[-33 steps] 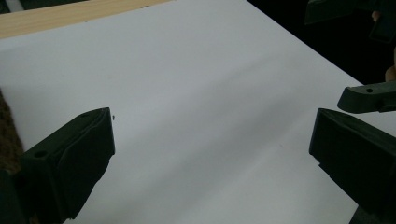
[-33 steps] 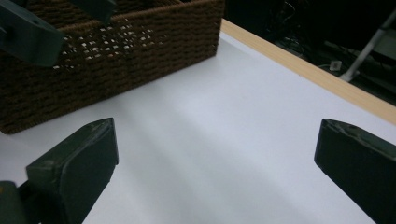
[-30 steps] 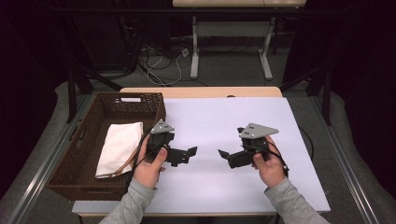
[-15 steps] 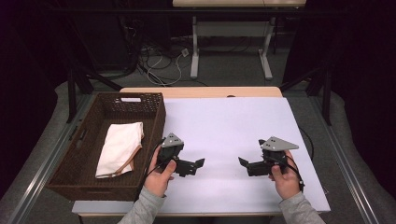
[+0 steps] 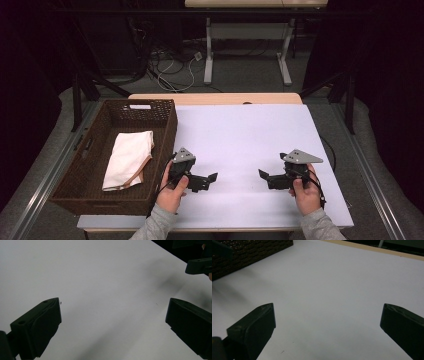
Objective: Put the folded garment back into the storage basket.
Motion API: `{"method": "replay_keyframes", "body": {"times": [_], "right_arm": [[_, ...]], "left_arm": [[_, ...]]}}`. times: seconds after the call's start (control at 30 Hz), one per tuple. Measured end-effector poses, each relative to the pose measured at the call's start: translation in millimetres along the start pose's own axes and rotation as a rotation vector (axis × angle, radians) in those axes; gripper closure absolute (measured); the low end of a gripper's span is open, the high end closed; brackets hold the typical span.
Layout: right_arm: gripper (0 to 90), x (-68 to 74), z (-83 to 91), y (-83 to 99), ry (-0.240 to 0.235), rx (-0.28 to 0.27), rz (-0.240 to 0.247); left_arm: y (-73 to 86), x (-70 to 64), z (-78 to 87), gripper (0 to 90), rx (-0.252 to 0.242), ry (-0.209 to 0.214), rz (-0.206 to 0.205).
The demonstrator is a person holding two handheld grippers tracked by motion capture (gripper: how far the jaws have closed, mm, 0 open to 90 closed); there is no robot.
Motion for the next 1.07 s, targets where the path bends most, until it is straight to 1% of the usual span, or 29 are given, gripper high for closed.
{"method": "replay_keyframes", "body": {"times": [0.03,0.07,0.13,0.17,0.2,0.23,0.27,0.3,0.4,0.47,0.57,0.6,0.67,0.73,0.8,0.83,0.87,1.07], "right_arm": [[0.0,0.0,0.0,0.0,0.0,0.0,0.0],[0.0,-1.9,-0.3,1.0,0.002,0.005,-0.005],[0.0,-4.8,-2.0,2.4,0.003,-0.001,-0.025],[0.0,-7.9,-3.4,4.7,0.015,0.008,-0.028],[0.0,-7.9,-3.4,4.7,0.015,0.008,-0.028],[0.0,-9.9,-4.2,6.0,0.015,0.011,-0.034],[0.0,-9.9,-4.2,6.0,0.015,0.011,-0.034],[0.1,-11.5,-4.0,6.8,0.021,0.015,-0.042],[0.6,-13.2,-4.5,7.6,0.026,0.014,-0.056],[0.6,-13.3,-4.5,8.1,0.026,0.019,-0.064],[0.6,-14.5,-5.4,8.8,0.023,0.021,-0.063],[0.6,-15.2,-5.5,9.5,0.027,0.027,-0.066],[0.6,-16.3,-6.3,10.3,0.024,0.028,-0.072],[0.6,-17.1,-5.8,10.7,0.03,0.032,-0.075],[0.6,-17.4,-5.8,10.4,0.018,0.025,-0.076],[0.7,-17.5,-5.4,10.7,0.022,0.03,-0.083],[0.7,-17.4,-5.9,10.5,0.014,0.025,-0.088],[0.7,-19.8,-6.3,11.8,0.019,0.032,-0.094]], "left_arm": [[0.9,0.1,-1.0,0.1,0.001,0.008,0.01],[2.1,1.9,-1.9,0.1,0.004,-0.001,0.009],[3.9,4.5,-3.6,0.1,0.002,-0.005,0.018],[5.7,6.8,-4.9,0.1,0.0,-0.006,0.029],[5.7,6.8,-4.9,0.1,0.0,-0.006,0.029],[7.2,7.7,-5.9,0.1,0.001,-0.005,0.04],[8.1,9.3,-6.4,0.1,0.004,-0.014,0.035],[10.5,10.1,-7.3,0.1,0.009,-0.017,0.048],[12.9,10.3,-8.9,0.1,0.009,-0.013,0.057],[13.7,9.8,-9.5,0.1,0.013,-0.011,0.062],[14.4,10.1,-10.8,0.1,0.015,-0.014,0.062],[14.5,11.0,-10.9,0.1,0.014,-0.016,0.057],[15.7,11.7,-11.9,0.1,0.017,-0.014,0.071],[16.0,12.1,-11.7,0.1,0.019,-0.015,0.071],[16.3,11.8,-11.8,0.1,0.021,-0.013,0.076],[16.5,11.8,-11.8,0.1,0.021,-0.012,0.078],[16.6,11.6,-12.4,0.1,0.019,-0.012,0.08],[17.1,12.3,-13.6,0.1,0.022,-0.012,0.079]]}}
Point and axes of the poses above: each handheld gripper's, and its own axes: z roughly backward along the jaws, y roughly out of its underside, x roughly to its left, the point moved 7 cm from there along -z, roughly forward along the jaws, and after that the axes turned 3 degrees about x, right-handed, at the moved point
